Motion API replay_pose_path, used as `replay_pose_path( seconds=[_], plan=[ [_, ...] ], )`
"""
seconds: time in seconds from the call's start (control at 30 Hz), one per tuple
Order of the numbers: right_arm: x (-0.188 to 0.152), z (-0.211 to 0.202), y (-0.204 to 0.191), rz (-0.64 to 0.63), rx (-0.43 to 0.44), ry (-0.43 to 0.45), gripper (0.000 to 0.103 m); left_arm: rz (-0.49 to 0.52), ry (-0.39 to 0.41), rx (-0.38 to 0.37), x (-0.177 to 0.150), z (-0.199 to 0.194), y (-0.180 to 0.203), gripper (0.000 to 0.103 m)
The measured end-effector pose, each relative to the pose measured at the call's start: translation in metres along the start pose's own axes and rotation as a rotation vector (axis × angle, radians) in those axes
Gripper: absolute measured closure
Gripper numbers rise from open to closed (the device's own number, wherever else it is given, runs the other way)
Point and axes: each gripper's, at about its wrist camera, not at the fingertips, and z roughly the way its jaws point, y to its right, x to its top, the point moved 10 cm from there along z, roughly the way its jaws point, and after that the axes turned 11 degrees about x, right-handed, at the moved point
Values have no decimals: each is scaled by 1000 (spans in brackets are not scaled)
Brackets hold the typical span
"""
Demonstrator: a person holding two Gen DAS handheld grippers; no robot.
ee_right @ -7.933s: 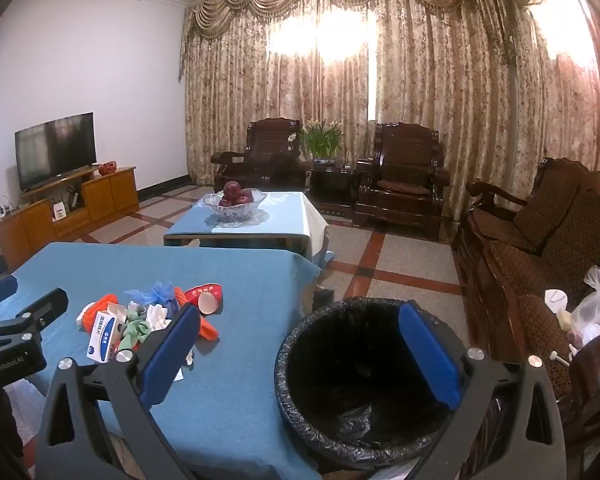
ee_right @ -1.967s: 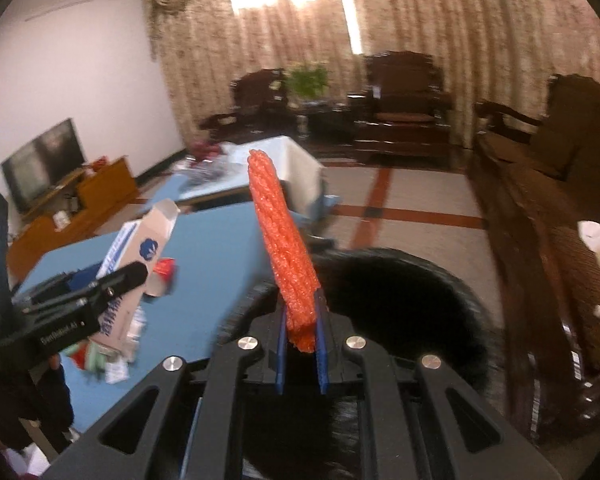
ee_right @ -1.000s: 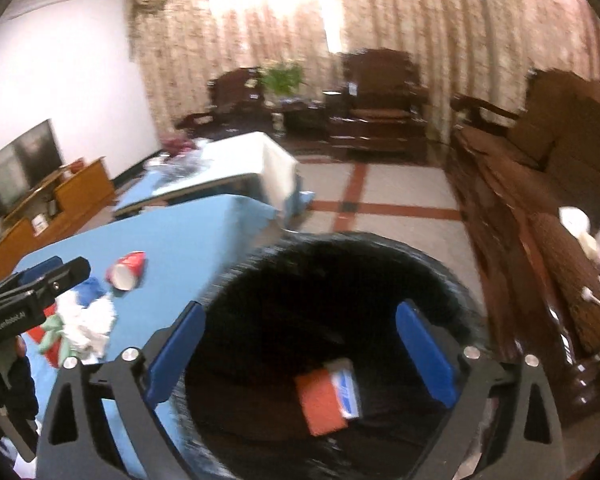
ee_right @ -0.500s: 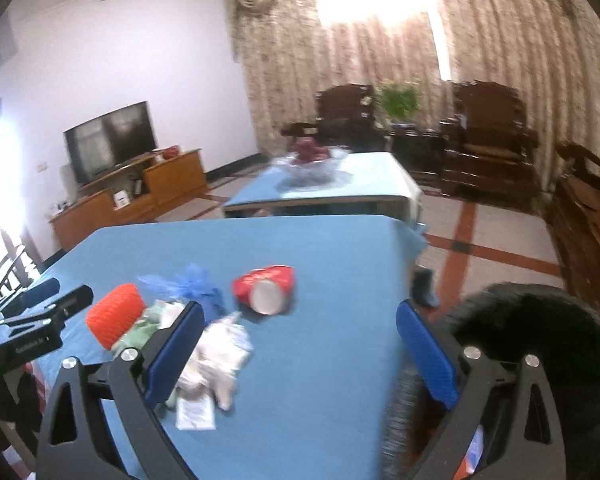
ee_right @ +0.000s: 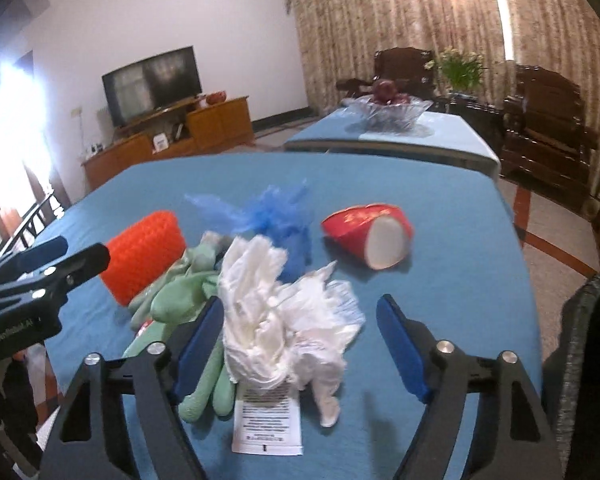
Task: Collect trash
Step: 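Grasp a white crumpled tissue with the right tool while the left tool grasps another white tissue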
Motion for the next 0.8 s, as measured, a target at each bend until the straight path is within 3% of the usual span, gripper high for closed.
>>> replay_pose_path(
  seconds=[0.27,0.43,0.8],
  plan=[
    [-19,29,-13,-51,38,-103,53,-17,-32,26,-10,12,-16,22],
    [-21,33,-19,-73,84,-127,80,-17,-41,18,-11,16,-15,22],
    [7,-24,-5,-1,116,-7,82,-5,-45,-41,-10,14,18,22]
  ],
)
